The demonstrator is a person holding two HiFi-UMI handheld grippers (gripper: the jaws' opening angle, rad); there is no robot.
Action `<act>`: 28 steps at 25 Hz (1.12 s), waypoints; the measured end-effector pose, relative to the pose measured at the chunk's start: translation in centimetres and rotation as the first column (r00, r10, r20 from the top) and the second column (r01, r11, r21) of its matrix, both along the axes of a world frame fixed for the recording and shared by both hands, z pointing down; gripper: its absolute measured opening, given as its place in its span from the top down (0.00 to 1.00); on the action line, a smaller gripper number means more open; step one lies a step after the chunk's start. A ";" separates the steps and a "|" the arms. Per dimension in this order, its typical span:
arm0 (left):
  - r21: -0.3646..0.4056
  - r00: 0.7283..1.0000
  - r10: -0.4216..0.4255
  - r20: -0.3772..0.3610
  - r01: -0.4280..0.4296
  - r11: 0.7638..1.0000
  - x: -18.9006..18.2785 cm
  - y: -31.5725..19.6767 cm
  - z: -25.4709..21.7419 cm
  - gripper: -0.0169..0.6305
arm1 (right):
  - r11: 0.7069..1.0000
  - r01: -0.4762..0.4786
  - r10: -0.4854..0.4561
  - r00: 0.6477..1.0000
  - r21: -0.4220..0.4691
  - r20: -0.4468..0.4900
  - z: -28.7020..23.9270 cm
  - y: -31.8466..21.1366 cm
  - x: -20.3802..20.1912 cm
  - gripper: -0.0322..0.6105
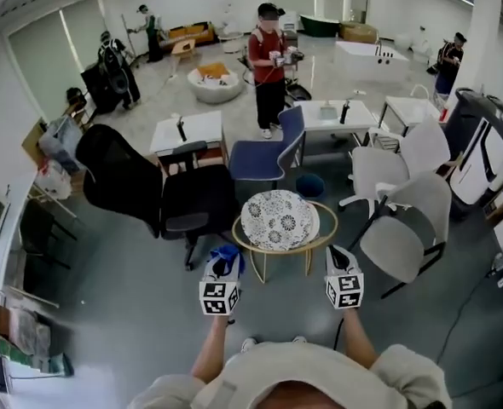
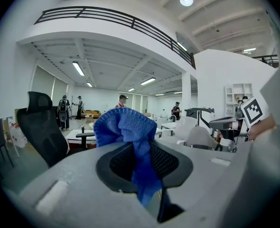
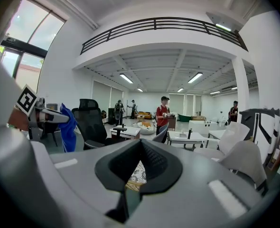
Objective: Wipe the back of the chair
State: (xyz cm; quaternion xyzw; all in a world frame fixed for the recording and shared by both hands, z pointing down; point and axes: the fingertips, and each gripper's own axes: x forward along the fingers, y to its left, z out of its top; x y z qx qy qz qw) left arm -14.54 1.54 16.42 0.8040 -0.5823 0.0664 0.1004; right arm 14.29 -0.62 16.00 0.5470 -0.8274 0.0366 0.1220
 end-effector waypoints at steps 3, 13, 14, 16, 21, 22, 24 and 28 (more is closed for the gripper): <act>0.008 1.000 -0.007 -0.014 0.007 1.000 -0.5 -0.3 -0.4 0.86 | 1.000 0.005 -0.005 1.000 0.015 0.004 -0.6 -0.3 -0.4 0.95; 0.016 1.000 0.005 0.007 -0.005 1.000 -1.1 -1.0 -1.1 0.86 | 1.000 0.010 -0.011 1.000 0.021 0.015 -1.1 -0.8 -2.1 0.95; 0.013 1.000 0.010 0.013 -0.010 1.000 -1.1 -0.9 -1.0 0.86 | 1.000 0.011 -0.012 1.000 0.020 0.014 -1.1 -0.8 -2.2 0.95; 0.010 1.000 0.015 0.017 -0.015 1.000 -1.0 -0.8 -0.8 0.86 | 1.000 0.014 -0.014 1.000 0.020 0.009 -1.2 -0.8 -2.4 0.95; -0.006 1.000 0.024 0.009 -0.023 1.000 -1.0 -0.5 -0.3 0.86 | 1.000 0.017 -0.017 1.000 0.022 0.003 -1.3 -0.5 -2.9 0.95; -0.008 1.000 0.024 0.008 -0.024 1.000 -1.1 -0.4 -0.3 0.86 | 1.000 0.021 -0.021 1.000 0.022 0.003 -1.4 -0.5 -3.1 0.95; -0.012 1.000 0.027 0.009 -0.027 1.000 -1.0 -0.2 -0.2 0.86 | 1.000 0.025 -0.025 1.000 0.018 0.003 -1.4 -0.4 -3.3 0.95; -0.019 0.999 0.036 0.006 -0.036 0.999 -0.7 0.1 0.1 0.86 | 0.999 0.031 -0.031 0.999 0.013 -0.009 -1.2 -0.2 -3.5 0.95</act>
